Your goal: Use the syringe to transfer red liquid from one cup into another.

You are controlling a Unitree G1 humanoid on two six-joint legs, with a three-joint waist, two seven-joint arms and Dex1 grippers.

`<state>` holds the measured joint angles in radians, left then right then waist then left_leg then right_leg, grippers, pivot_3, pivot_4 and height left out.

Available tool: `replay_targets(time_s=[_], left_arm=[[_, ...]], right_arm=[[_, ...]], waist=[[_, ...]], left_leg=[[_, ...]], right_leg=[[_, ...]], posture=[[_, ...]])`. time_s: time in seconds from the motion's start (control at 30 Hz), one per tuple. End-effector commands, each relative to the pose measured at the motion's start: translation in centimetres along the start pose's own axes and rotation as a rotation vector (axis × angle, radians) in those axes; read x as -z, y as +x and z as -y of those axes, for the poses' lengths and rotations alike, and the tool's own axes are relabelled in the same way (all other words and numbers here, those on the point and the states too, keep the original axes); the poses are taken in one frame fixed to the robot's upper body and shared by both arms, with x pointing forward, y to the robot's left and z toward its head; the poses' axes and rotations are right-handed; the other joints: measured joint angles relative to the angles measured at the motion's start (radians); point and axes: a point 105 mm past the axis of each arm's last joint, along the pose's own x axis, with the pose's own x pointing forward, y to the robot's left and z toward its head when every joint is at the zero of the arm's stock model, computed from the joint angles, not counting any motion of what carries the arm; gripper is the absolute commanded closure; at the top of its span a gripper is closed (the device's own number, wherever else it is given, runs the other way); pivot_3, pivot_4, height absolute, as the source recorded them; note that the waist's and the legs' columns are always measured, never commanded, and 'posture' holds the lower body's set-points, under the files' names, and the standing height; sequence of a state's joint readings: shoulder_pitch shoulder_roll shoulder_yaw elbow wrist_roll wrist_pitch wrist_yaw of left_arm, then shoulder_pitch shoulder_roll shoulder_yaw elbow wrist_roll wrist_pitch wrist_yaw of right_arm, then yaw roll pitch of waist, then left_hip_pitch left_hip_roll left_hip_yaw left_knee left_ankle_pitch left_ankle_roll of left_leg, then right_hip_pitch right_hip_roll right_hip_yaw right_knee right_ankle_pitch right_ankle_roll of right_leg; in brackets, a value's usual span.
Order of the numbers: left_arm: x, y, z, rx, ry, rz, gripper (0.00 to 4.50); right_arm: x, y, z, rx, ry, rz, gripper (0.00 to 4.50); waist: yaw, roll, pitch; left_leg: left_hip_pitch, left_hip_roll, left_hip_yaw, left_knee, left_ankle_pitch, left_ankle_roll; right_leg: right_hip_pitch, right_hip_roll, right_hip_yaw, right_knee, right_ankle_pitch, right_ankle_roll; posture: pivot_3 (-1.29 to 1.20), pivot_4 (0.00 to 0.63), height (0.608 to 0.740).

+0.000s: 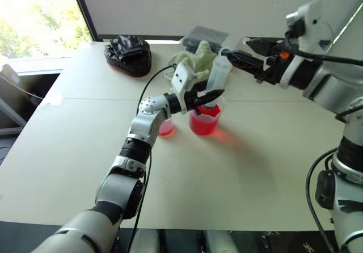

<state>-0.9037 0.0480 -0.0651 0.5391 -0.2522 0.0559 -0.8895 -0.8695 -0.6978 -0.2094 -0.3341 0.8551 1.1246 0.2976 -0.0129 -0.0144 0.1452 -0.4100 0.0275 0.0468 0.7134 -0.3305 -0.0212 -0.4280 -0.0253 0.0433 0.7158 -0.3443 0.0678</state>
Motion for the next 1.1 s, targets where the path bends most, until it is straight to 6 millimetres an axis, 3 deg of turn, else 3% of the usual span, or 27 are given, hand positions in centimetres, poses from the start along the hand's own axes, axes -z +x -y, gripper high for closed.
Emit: replay_targets(time_s=[0.03,0.4,0.67,0.77,0.93,0.97,1.1], left_arm=[[-1.5,0.4,0.3,0.016,0.047,0.043,3.15],[-1.5,0.3,0.3,0.011,0.048,0.043,3.15],[-1.5,0.2,0.2,0.008,0.054,0.042,3.15],[-1.5,0.1,0.2,0.007,0.054,0.042,3.15],[-1.5,0.1,0.3,0.009,0.055,0.04,3.15],[-1.5,0.1,0.3,0.009,0.055,0.04,3.15],[-1.5,0.0,0.3,0.012,0.054,0.039,3.15]], right_arm=[[-0.8,0.2,0.2,0.052,-0.066,0.022,0.67],[-0.7,1.4,1.6,0.178,-0.094,0.021,0.67],[-0.8,2.4,1.4,0.26,-0.105,0.013,0.67],[-0.6,2.7,1.0,0.263,-0.097,0.015,1.57],[-0.3,3.0,0.7,0.26,-0.076,0.019,4.16],[-0.2,3.1,0.6,0.258,-0.071,0.02,4.43],[-0.1,3.2,0.3,0.244,-0.063,0.029,4.43]], waist=[[0.0,0.0,0.0],[-0.001,0.0,0.0],[-0.002,0.0,0.0],[-0.001,0.0,0.0],[-0.002,0.0,0.0],[-0.002,0.0,0.0],[-0.002,0.0,0.0]], left_leg=[[0.0,0.0,0.0,0.0,0.0,0.0],[0.0,0.0,0.0,0.0,0.0,0.0],[0.0,0.0,0.0,0.0,0.0,0.0],[0.0,0.0,0.0,0.0,0.0,0.0],[0.0,0.0,0.0,0.0,0.0,0.0],[0.0,0.0,0.0,0.0,0.0,0.0],[0.0,0.0,0.0,0.0,0.0,0.0]], right_leg=[[0.0,0.0,0.0,0.0,0.0,0.0],[0.0,0.0,0.0,0.0,0.0,0.0],[0.0,0.0,0.0,0.0,0.0,0.0],[0.0,0.0,0.0,0.0,0.0,0.0],[0.0,0.0,0.0,0.0,0.0,0.0],[0.0,0.0,0.0,0.0,0.0,0.0],[0.0,0.0,0.0,0.0,0.0,0.0]], posture=[[0.0,0.15,0.74],[0.0,0.15,0.74],[0.0,0.15,0.74],[0.0,0.15,0.74],[0.0,0.15,0.74],[0.0,0.15,0.74],[0.0,0.15,0.74]])
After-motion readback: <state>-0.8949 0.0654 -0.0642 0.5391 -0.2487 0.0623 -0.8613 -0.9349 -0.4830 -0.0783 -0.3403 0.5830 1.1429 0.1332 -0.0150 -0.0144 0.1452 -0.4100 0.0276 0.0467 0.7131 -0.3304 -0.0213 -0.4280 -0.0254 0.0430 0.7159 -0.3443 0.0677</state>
